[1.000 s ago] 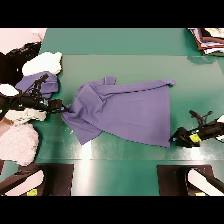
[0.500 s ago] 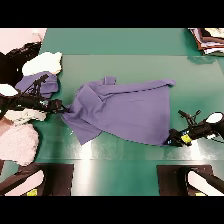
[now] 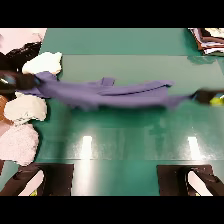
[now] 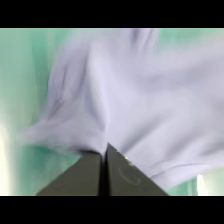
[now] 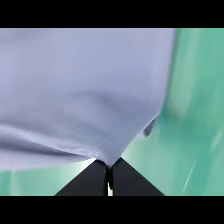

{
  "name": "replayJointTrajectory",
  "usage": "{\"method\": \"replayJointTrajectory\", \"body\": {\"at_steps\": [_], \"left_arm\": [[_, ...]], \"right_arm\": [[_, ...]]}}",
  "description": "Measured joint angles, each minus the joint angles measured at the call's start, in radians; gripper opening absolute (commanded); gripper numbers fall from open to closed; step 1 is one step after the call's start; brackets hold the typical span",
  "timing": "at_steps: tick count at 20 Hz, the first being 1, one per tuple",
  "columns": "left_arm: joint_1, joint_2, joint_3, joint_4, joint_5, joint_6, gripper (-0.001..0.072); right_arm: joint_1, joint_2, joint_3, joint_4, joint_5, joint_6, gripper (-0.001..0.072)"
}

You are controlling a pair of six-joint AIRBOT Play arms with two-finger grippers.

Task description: Fold the shirts.

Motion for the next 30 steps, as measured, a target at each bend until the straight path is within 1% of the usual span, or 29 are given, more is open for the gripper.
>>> {"method": "replayJointTrajectory", "body": {"at_steps": [4, 8, 11, 15, 18, 22, 25, 27, 30], "left_arm": [[0.000, 0.023, 0.407, 0.010, -0.002, -0.025, 0.0022], [0.000, 0.034, 0.761, 0.014, 0.003, -0.049, 0.0022], [0.000, 0.048, 0.921, 0.008, 0.025, -0.071, 0.0022], [0.000, 0.051, 1.013, -0.050, 0.040, -0.081, 0.0022], [0.000, 0.039, 0.941, -0.073, 0.012, -0.084, 0.0022], [0.000, 0.014, 0.609, -0.084, -0.050, -0.082, 0.0022], [-0.001, -0.046, 0.339, -0.085, -0.067, -0.051, 0.0023], [-0.001, -0.123, 0.203, -0.090, -0.047, -0.022, 0.0023], [-0.001, -0.276, 0.102, -0.106, 0.022, 0.014, 0.0023]], "right_arm": [[0.000, 0.004, 0.461, -0.040, 0.002, 0.006, 0.0012], [0.000, -0.013, 0.835, -0.152, 0.081, 0.018, 0.0012], [0.000, 0.012, 0.947, -0.243, 0.122, 0.028, 0.0011], [0.000, 0.082, 0.888, -0.346, 0.127, 0.040, 0.0011], [0.000, 0.051, 0.843, -0.371, 0.179, 0.045, 0.0010], [0.003, -0.113, 0.822, -0.371, 0.310, 0.048, 0.0011], [0.003, -0.282, 0.818, -0.362, 0.383, 0.048, 0.0011], [0.003, -0.404, 0.816, -0.362, 0.418, 0.054, 0.0011], [0.003, -0.583, 0.815, -0.357, 0.435, 0.063, 0.0011]]}}
